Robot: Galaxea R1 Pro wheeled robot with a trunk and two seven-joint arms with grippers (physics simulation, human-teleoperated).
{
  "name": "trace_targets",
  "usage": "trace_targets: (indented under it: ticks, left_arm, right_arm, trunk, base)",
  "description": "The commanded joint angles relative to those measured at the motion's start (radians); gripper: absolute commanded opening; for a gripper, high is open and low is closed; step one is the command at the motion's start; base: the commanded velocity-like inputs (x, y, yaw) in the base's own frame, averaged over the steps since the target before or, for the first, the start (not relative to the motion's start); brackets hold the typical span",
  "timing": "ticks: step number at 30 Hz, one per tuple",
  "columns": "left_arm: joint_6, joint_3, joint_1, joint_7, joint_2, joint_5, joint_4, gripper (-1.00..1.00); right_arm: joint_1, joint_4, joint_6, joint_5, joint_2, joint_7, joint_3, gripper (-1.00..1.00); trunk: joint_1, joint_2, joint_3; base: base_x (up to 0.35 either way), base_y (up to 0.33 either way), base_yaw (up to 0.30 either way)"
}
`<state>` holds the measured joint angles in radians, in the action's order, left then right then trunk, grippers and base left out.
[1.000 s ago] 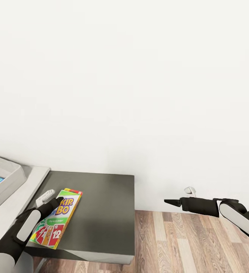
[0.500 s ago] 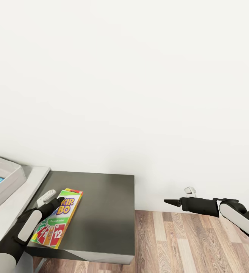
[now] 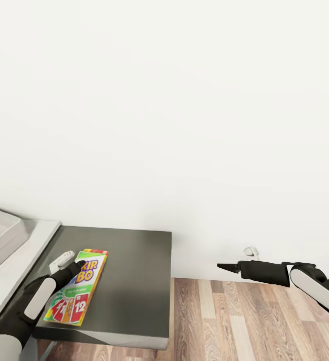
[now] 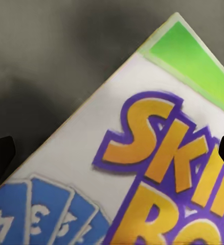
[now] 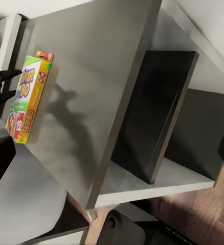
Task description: Put all the toys in the child's room - the three board games (two on the bed and one on the table), the two jigsaw puzzles on the table, and the tennis ball on the table - inside the toy box on the table in the child's room.
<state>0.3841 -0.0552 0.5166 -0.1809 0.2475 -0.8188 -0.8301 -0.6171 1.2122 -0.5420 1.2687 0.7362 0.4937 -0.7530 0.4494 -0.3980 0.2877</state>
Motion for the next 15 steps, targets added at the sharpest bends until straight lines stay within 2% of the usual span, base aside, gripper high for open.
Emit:
trace_targets:
  ticks: [1,7,15]
  left_arm:
    - [0.005,-0.001,0.000,-0.008,0.000,-0.011,-0.003,1.00]
    - [0.004,0.000,0.000,-0.008,0.000,-0.011,-0.003,1.00]
    - [0.004,-0.001,0.000,-0.008,0.000,-0.011,-0.003,1.00]
  right_arm:
    - [-0.002,0.000,-0.003,0.007,0.001,0.000,-0.003,1.00]
    - [-0.001,0.000,-0.003,0.007,0.001,0.000,-0.003,1.00]
    - [-0.001,0.000,-0.003,0.008,0.002,0.000,-0.003,1.00]
  trunk:
    - [0.001,-0.002,0.002]
    - [0.001,-0.002,0.002]
    - [0.001,-0.002,0.001]
  base:
    - [0.000,-0.170,-0.007]
    - [0.000,-0.094,-0.096]
    - [0.000,-0.026,-0.220]
